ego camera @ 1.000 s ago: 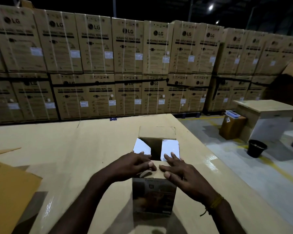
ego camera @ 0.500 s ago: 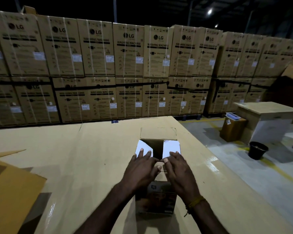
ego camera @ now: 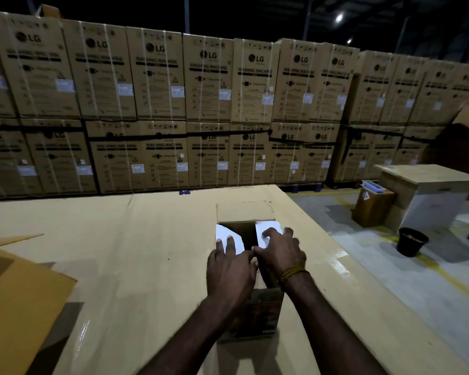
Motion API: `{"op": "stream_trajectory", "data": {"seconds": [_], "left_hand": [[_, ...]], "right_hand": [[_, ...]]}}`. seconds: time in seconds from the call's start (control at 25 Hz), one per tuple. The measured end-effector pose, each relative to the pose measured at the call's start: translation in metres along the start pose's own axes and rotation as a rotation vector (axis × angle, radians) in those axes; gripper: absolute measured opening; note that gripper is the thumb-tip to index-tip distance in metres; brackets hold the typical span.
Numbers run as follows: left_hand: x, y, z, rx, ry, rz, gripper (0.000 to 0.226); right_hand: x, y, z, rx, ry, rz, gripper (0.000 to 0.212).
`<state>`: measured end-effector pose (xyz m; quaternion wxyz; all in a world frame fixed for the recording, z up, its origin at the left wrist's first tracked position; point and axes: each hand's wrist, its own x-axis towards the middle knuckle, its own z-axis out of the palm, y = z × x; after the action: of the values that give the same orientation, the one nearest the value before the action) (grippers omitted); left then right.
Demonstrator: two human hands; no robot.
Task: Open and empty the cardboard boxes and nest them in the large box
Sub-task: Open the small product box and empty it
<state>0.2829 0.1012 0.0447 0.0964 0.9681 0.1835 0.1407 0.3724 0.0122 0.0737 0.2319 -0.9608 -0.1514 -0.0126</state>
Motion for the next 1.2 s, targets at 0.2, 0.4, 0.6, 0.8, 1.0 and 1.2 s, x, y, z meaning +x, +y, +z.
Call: {"op": "stream_trajectory", "data": {"seconds": [0.2, 0.4, 0.6, 0.8, 1.0, 1.2], "left_hand": [[0.012, -0.003, -0.01, -0.079, -0.083, -0.057, 0.042], [0.017, 0.002, -0.015, -0.087, -0.15, -0.112, 0.041], [0.022, 0.006, -0.019, -0.108, -0.207, -0.152, 0.042], [0.017, 0.008, -0.025, -0.031, -0.243, -0.129, 0.043], [0.01, 0.008, -0.021, 0.027, -0.19, -0.094, 0.043], [0.011, 0.005, -0.017, -0.041, -0.154, -0.114, 0.04]], "right_hand": [[0.014, -0.004, -0.007, -0.067, -0.117, 0.02, 0.069], [0.008, -0.002, 0.003, -0.05, -0.025, -0.033, 0.054], [-0.001, 0.004, 0.007, 0.046, 0.275, -0.189, 0.045], [0.007, 0.021, 0.003, 0.084, 0.479, -0.275, 0.034], [0.012, 0.037, 0.011, -0.045, 0.593, -0.193, 0.05], [0.015, 0.043, 0.013, -0.263, 0.664, -0.123, 0.07]]}}
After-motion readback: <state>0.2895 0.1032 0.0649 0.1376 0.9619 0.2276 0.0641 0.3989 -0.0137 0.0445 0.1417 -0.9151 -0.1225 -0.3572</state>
